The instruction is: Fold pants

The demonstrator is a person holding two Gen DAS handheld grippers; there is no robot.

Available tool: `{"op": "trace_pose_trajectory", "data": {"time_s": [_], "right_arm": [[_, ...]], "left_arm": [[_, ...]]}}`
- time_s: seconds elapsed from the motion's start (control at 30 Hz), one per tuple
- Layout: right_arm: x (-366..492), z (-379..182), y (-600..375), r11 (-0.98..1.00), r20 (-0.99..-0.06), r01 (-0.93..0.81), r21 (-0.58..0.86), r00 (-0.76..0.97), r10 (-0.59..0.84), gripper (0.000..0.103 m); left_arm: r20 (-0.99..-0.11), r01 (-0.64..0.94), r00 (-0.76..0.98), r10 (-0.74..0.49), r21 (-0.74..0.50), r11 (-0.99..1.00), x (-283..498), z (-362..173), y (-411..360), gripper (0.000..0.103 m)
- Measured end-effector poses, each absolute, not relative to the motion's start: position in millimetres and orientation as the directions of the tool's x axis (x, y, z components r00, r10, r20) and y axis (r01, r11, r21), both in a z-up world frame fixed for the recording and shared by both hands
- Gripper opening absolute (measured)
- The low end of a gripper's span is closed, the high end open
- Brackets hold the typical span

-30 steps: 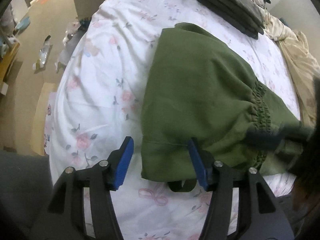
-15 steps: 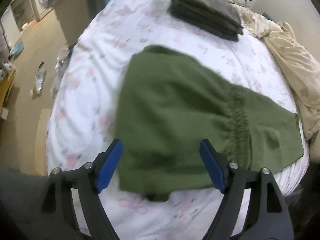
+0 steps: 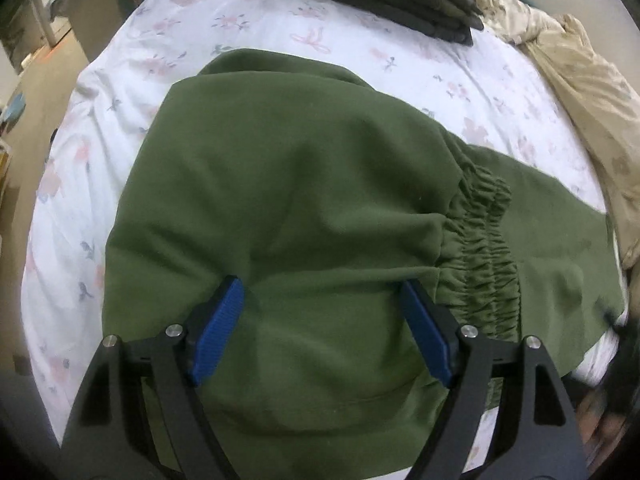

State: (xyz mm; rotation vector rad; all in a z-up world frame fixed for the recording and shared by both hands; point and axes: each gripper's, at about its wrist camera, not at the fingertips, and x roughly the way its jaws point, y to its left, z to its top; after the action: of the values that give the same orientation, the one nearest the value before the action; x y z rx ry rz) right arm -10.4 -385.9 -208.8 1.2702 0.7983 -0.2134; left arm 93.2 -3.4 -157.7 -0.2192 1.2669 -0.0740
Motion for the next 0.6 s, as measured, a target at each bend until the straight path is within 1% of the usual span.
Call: {"op": "trace_pose_trajectory", "data": {"time_s": [0.07, 0.1, 0.17, 0.2, 0.27, 0.3, 0.33, 0.4, 0.43, 0.47, 0.5, 0.53, 0.57, 0.6], "right_arm": [[-4.5, -204.7, -427.4, 0.285, -0.647, 0.591, 0.755, 0.742, 0.176, 0.083], [-1.2, -199.9, -454.4, 0.277, -0.635, 0.59, 0.759, 0.764, 0.115, 0.083], [-0.9, -191.2, -481.8, 0.281, -0.639, 0.606, 0.744, 0.768, 0.039, 0.082], [-0.1, -184.8, -500.7, 0.29, -0.649, 0.626, 0.724, 0.76, -0.021, 0.08], [-4.1, -177.4, -522.8, 0.294, -0.66, 0.656, 0.696, 0.745, -0.098, 0.078], [-9.5, -175.4, -543.2, 0.275, -0.669, 0.677, 0.682, 0.73, -0.139, 0.075], [-11.0, -175.5, -552.2, 0.254, -0.667, 0.683, 0.684, 0.728, -0.159, 0.073], [-15.6, -172.6, -575.6, 0.215, -0.658, 0.69, 0.692, 0.724, -0.206, 0.071], [-15.6, -171.5, -581.7, 0.213, -0.656, 0.691, 0.691, 0.723, -0.215, 0.068], [-15.6, -168.3, -588.6, 0.219, -0.656, 0.694, 0.686, 0.72, -0.227, 0.063], [-16.1, -165.0, -595.2, 0.226, -0.661, 0.703, 0.674, 0.711, -0.24, 0.047], [-14.9, -162.7, -598.7, 0.23, -0.674, 0.722, 0.653, 0.692, -0.258, 0.038], [-15.9, -159.9, -601.2, 0.227, -0.681, 0.737, 0.636, 0.675, -0.283, 0.03], [-13.2, -160.0, -600.0, 0.222, -0.68, 0.744, 0.631, 0.667, -0.303, 0.027]], "left_arm": [[-0.939, -0.06, 0.297, -0.173, -0.199, 0.978, 91.9, -159.1, -3.6, 0.079], [-0.94, -0.059, 0.297, -0.17, -0.196, 0.979, 92.2, -160.5, -4.6, 0.079], [-0.942, -0.055, 0.293, -0.161, -0.184, 0.981, 94.3, -161.9, -6.9, 0.079], [-0.944, -0.053, 0.29, -0.157, -0.18, 0.982, 94.9, -162.2, -7.9, 0.08], [-0.946, -0.05, 0.284, -0.158, -0.179, 0.983, 96.0, -162.5, -9.1, 0.082], [-0.947, -0.048, 0.281, -0.157, -0.178, 0.983, 97.7, -163.2, -10.4, 0.082], [-0.947, -0.049, 0.28, -0.157, -0.177, 0.983, 97.8, -163.4, -10.4, 0.082], [-0.948, -0.048, 0.278, -0.153, -0.172, 0.984, 98.3, -163.5, -11.1, 0.082], [-0.949, -0.043, 0.278, -0.149, -0.167, 0.985, 99.4, -164.1, -12.6, 0.083], [-0.95, -0.039, 0.277, -0.145, -0.162, 0.986, 99.8, -164.6, -13.9, 0.083], [-0.951, -0.035, 0.275, -0.144, -0.159, 0.987, 100.2, -164.9, -14.7, 0.083], [-0.951, -0.034, 0.274, -0.143, -0.159, 0.987, 100.9, -164.8, -15.0, 0.083], [-0.951, -0.035, 0.274, -0.143, -0.159, 0.987, 101.2, -164.8, -15.1, 0.083], [-0.951, -0.037, 0.272, -0.144, -0.16, 0.986, 101.5, -164.9, -14.9, 0.083]]}}
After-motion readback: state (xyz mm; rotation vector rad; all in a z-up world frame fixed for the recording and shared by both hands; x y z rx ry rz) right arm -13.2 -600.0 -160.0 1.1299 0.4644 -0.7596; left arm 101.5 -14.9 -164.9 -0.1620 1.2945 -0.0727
